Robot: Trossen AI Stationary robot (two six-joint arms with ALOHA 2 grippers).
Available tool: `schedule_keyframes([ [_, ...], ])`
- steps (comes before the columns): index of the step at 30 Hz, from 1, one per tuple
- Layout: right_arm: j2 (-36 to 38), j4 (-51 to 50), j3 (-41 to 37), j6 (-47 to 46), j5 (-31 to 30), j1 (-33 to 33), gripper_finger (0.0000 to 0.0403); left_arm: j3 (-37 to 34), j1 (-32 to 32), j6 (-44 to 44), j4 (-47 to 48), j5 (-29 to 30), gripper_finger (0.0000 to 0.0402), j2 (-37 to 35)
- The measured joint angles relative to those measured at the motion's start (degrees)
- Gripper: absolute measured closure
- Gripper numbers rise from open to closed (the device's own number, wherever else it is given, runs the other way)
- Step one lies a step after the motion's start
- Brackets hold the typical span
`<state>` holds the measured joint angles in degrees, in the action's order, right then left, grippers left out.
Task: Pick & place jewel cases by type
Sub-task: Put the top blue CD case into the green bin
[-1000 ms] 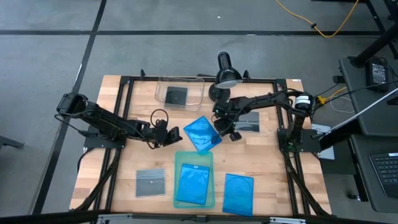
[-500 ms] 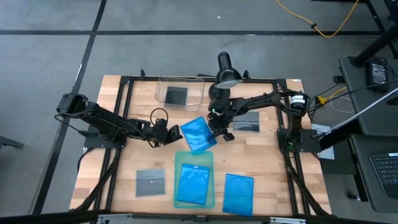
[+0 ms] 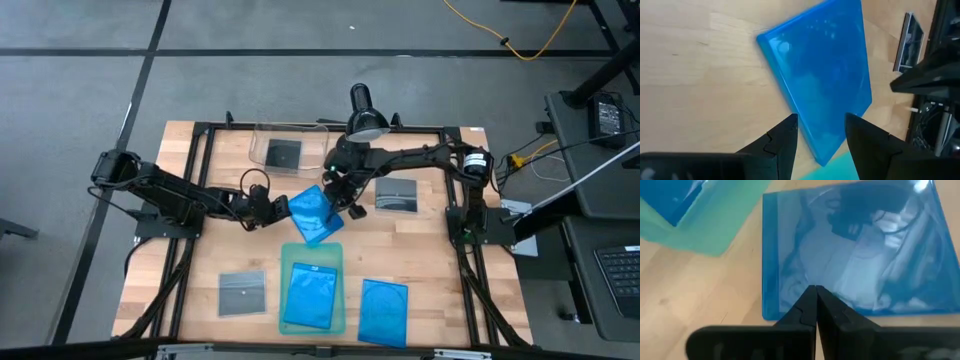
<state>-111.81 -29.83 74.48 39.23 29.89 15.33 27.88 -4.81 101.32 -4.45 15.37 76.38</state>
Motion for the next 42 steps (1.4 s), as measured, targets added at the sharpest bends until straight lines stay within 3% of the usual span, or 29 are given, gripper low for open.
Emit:
schedule_keyframes([
  [9,0.04,-5.07,-5.22,0.28,-2.16,2.74,0.0397,0.0,0.06,-1.15,0.52,-1.01,0.0247,0.0],
  [17,-1.06,-0.48,-8.74,0.12,0.3,2.8,0.0397,0.0,0.06,-0.03,3.26,0.83,0.0247,1.73],
  [24,-2.28,0.9,-8.6,0.06,2.54,2.12,0.0397,0.06,0.06,1.34,-2.41,-1.61,0.0247,6.86],
  [42,-5.92,3.51,-5.38,-0.09,7.76,0.67,0.0397,1.87,0.37,4.38,-17.97,-1.07,0.0246,19.34],
])
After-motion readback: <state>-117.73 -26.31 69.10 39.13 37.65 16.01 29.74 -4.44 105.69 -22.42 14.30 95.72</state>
